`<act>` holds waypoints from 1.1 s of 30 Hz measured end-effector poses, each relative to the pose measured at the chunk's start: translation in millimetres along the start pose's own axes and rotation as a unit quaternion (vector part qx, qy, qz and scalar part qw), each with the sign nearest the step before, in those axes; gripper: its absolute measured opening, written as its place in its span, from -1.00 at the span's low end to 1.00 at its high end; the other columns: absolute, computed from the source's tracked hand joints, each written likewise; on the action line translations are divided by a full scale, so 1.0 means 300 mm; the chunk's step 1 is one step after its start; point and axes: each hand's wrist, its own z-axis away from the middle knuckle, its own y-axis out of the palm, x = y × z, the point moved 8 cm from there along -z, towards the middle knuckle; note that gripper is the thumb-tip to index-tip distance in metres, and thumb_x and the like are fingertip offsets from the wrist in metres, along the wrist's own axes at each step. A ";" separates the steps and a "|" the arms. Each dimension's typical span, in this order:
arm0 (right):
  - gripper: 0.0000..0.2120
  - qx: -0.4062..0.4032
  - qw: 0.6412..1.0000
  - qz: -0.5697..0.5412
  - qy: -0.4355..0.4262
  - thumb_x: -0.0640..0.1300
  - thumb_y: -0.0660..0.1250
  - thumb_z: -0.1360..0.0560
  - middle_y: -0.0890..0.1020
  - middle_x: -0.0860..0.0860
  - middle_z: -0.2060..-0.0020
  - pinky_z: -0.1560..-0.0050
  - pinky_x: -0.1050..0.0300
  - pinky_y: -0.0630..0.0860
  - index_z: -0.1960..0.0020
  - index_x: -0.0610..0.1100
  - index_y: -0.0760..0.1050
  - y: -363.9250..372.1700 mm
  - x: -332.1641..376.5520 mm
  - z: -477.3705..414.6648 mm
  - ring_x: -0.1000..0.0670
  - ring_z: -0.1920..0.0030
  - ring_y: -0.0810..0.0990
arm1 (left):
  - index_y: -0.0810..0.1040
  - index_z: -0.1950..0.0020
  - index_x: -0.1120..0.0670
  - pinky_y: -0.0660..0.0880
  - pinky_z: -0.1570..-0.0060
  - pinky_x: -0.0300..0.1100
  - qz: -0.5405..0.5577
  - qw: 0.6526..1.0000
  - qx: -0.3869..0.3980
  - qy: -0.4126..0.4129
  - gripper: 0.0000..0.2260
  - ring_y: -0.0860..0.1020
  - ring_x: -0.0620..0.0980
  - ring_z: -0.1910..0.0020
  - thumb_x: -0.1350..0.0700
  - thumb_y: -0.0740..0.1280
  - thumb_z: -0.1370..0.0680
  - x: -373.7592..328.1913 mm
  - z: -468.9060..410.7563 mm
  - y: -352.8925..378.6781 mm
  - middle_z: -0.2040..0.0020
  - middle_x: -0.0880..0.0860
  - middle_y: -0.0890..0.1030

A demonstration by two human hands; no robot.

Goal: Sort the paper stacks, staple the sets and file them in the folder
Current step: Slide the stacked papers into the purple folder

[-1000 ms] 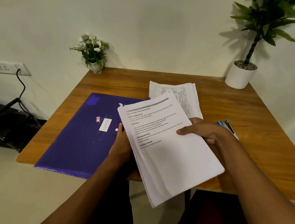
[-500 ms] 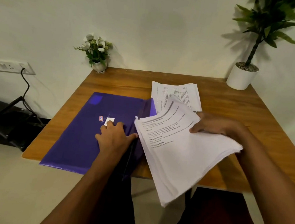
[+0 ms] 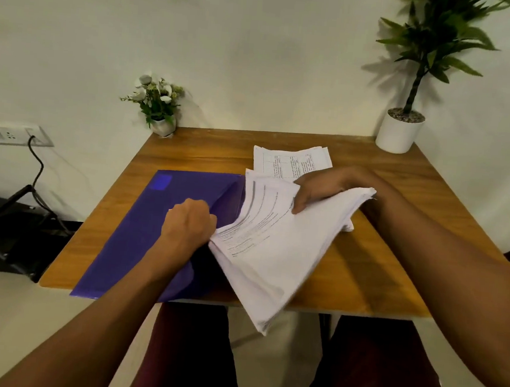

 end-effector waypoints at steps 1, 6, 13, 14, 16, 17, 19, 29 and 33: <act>-0.54 0.008 1.000 -0.010 -0.006 0.03 0.44 -0.49 0.62 -0.16 -0.25 -0.30 -0.05 0.51 -0.30 -0.20 0.57 0.006 0.010 -0.013 -0.22 -0.26 0.60 | 0.41 0.30 0.12 0.42 0.28 -0.10 -0.008 1.000 0.011 0.006 -0.73 0.54 0.09 0.27 0.10 0.26 -0.59 -0.005 0.000 -0.001 0.26 0.09 0.54; -0.71 -0.027 0.987 -0.158 0.021 -0.18 0.41 -0.53 0.60 -0.19 -0.14 0.04 0.18 0.66 -0.22 -0.27 0.55 -0.007 -0.043 -0.099 0.00 0.06 0.71 | 0.35 0.30 0.13 0.33 0.34 -0.11 -0.028 0.997 0.043 0.054 -0.73 0.42 0.02 0.36 0.10 0.24 -0.59 -0.019 0.003 -0.017 0.31 0.07 0.47; -0.89 -0.058 0.970 -0.224 0.073 -0.17 0.37 -0.58 0.55 -0.08 0.26 0.44 0.28 0.23 0.00 -0.23 0.58 0.040 -0.113 -0.091 0.08 0.44 0.37 | 0.39 0.27 0.11 0.30 0.36 -0.11 -0.057 0.993 0.007 0.099 -0.75 0.46 0.07 0.33 0.05 0.22 -0.58 -0.017 0.001 -0.054 0.27 0.04 0.49; -0.89 -0.078 0.971 -0.219 0.062 -0.17 0.36 -0.59 0.58 -0.09 0.18 0.41 0.26 0.29 -0.03 -0.22 0.58 0.047 -0.107 -0.083 0.07 0.38 0.43 | 0.41 0.26 0.12 0.30 0.35 -0.11 -0.048 0.994 0.002 0.102 -0.75 0.46 0.08 0.32 0.04 0.23 -0.58 -0.020 0.000 -0.057 0.27 0.05 0.50; -0.78 -0.133 0.967 -0.215 0.045 -0.13 0.36 -0.60 0.59 -0.05 0.02 0.25 0.22 0.45 -0.19 -0.20 0.50 0.053 -0.091 -0.082 0.04 0.17 0.53 | 0.38 0.30 0.11 0.28 0.36 -0.11 -0.031 0.994 0.002 0.109 -0.73 0.46 0.08 0.33 0.04 0.25 -0.57 -0.034 0.000 -0.060 0.28 0.07 0.50; -0.71 -0.158 0.962 -0.219 0.040 -0.12 0.35 -0.61 0.57 -0.02 -0.03 0.18 0.20 0.48 -0.27 -0.19 0.43 0.062 -0.072 -0.070 0.04 0.10 0.53 | 0.36 0.33 0.11 0.28 0.37 -0.11 -0.021 0.994 0.002 0.110 -0.71 0.46 0.09 0.33 0.05 0.25 -0.56 -0.039 0.000 -0.062 0.29 0.07 0.50; -0.64 -0.202 0.959 -0.197 0.011 -0.11 0.31 -0.63 0.54 0.01 -0.09 0.21 0.24 0.44 -0.39 -0.12 0.36 0.083 -0.039 -0.058 0.06 0.07 0.51 | 0.36 0.35 0.13 0.26 0.39 -0.11 0.005 0.994 0.003 0.110 -0.71 0.44 0.08 0.35 0.07 0.26 -0.55 -0.046 0.002 -0.063 0.32 0.07 0.49; -0.39 -0.336 0.938 0.061 -0.051 -0.19 0.19 -0.66 0.56 -0.16 -0.31 0.01 0.06 0.45 -0.64 -0.01 0.05 0.145 -0.002 -0.032 -0.17 -0.16 0.59 | 0.30 0.42 0.14 0.34 0.45 -0.17 0.110 0.980 0.083 0.145 -0.66 0.57 0.08 0.55 0.19 0.24 -0.55 -0.035 -0.040 -0.085 0.57 0.04 0.40; -0.41 -0.354 0.933 0.035 -0.055 -0.17 0.26 -0.64 0.58 -0.12 -0.28 0.00 0.09 0.54 -0.61 -0.04 0.13 0.137 0.042 -0.027 -0.12 -0.12 0.62 | 0.34 0.42 0.15 0.54 0.36 0.00 0.086 0.983 0.076 0.143 -0.66 0.57 0.09 0.55 0.15 0.27 -0.55 -0.046 -0.048 -0.112 0.56 0.06 0.43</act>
